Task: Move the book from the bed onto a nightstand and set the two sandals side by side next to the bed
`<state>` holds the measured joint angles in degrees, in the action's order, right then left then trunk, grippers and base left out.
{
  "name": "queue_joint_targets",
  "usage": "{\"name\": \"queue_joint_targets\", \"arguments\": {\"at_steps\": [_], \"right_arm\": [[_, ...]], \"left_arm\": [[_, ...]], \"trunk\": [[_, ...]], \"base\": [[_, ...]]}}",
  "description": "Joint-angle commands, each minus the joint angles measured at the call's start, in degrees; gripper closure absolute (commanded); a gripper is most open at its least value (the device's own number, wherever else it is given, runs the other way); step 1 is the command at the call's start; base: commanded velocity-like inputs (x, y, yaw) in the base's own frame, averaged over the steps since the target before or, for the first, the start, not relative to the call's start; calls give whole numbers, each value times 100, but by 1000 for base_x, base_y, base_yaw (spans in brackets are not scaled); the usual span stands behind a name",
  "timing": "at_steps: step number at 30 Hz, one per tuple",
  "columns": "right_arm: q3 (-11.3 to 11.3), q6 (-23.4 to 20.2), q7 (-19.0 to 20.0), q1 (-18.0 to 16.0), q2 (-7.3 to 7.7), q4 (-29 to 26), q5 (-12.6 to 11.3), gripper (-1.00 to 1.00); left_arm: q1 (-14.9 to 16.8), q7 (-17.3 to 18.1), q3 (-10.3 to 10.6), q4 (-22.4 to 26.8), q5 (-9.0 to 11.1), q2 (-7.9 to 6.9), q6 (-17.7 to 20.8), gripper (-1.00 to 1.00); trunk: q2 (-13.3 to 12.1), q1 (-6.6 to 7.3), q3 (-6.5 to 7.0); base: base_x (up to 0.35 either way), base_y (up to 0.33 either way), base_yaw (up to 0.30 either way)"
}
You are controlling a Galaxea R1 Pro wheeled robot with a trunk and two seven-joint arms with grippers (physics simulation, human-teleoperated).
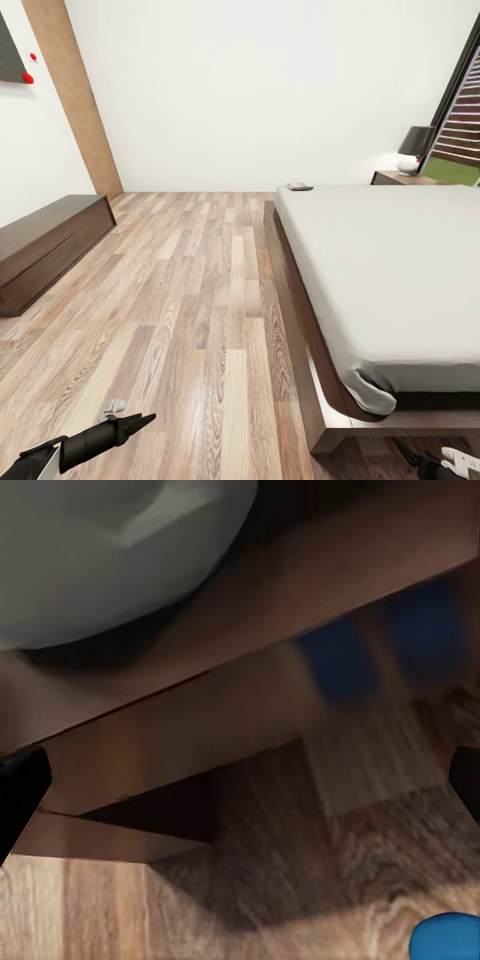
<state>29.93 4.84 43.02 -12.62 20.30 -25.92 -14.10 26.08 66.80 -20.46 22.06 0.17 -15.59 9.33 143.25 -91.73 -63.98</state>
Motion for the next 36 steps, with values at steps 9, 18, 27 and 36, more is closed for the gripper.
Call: {"name": "queue_joint_targets", "arguments": {"at_steps": [9, 18, 27, 36], "right_arm": [[13, 6, 34, -5, -7, 23, -23, -100], [13, 7, 34, -7, -24, 22, -23, -100], [13, 6, 37, -5, -26, 23, -23, -100], [13, 8, 36, -7, -46, 24, -4, -100]], "left_arm": [[3, 26, -19, 0, 1, 3, 60, -100], [3, 26, -19, 0, 1, 3, 60, -100], [3, 26, -19, 0, 1, 3, 60, -100], [3, 24, -17, 0, -6, 12, 52, -100]], "trunk": [[-282, 160, 166], [-643, 357, 328], [-1004, 555, 489], [-1365, 753, 651]], "base": [[0, 0, 0], [0, 0, 0], [0, 0, 0], [0, 0, 0]]}}
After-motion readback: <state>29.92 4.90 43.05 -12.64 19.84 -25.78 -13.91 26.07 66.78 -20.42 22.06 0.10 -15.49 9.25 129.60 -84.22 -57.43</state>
